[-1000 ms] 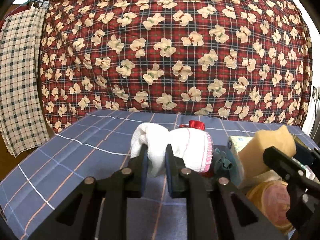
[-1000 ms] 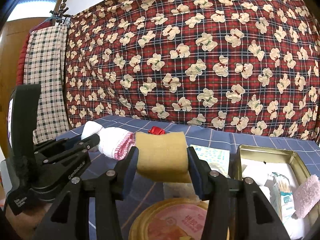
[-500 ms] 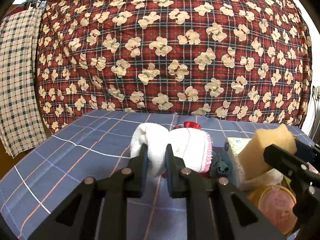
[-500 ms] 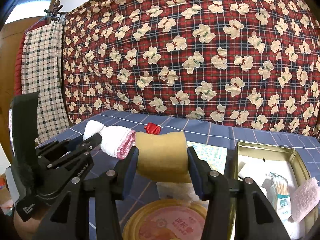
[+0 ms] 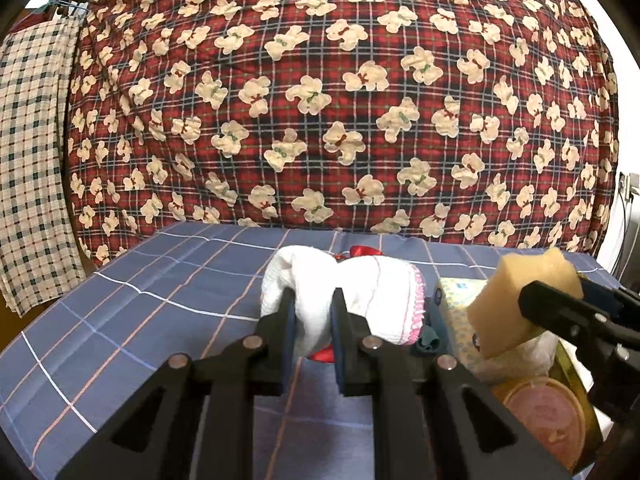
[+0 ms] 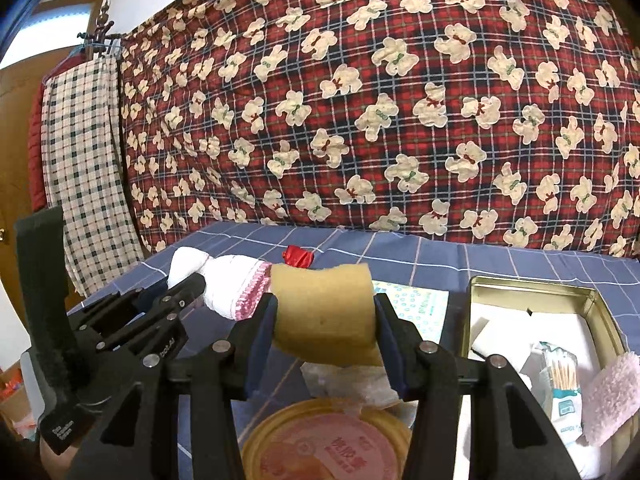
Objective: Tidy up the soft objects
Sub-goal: 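Carry the socks in the left tool over the tray while the right tool carries the sponge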
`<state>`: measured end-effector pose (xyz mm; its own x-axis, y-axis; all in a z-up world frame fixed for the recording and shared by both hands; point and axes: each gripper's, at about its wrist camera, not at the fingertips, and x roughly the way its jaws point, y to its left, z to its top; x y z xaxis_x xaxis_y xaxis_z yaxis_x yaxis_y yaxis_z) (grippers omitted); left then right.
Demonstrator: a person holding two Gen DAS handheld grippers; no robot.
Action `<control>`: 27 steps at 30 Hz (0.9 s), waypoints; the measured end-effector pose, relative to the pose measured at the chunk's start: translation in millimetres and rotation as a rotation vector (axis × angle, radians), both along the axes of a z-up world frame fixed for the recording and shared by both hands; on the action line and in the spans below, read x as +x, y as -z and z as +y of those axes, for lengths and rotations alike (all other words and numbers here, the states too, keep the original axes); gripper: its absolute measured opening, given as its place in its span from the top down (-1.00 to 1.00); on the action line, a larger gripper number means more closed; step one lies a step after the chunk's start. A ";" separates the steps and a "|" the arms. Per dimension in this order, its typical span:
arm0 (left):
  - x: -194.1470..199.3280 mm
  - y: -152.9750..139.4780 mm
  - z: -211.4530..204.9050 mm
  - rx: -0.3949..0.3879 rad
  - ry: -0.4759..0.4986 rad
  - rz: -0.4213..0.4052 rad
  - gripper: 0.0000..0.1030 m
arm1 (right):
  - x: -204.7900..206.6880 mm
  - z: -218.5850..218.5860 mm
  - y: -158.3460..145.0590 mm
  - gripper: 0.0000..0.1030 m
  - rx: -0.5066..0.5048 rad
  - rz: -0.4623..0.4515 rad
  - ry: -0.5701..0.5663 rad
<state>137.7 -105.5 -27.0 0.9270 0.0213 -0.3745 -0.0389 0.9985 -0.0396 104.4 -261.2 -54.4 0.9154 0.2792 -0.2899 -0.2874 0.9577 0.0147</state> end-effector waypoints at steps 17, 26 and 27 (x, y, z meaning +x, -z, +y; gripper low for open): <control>-4.1 -9.2 -25.5 0.006 0.038 -0.025 0.73 | -11.7 -22.1 -5.9 0.01 0.052 -0.057 0.018; -7.5 -13.7 -36.6 0.013 0.056 -0.033 0.73 | -17.4 -32.5 -7.9 0.01 0.070 -0.078 0.029; -7.9 -14.3 -37.1 0.013 0.057 -0.034 0.73 | -18.0 -33.5 -8.3 0.01 0.071 -0.080 0.031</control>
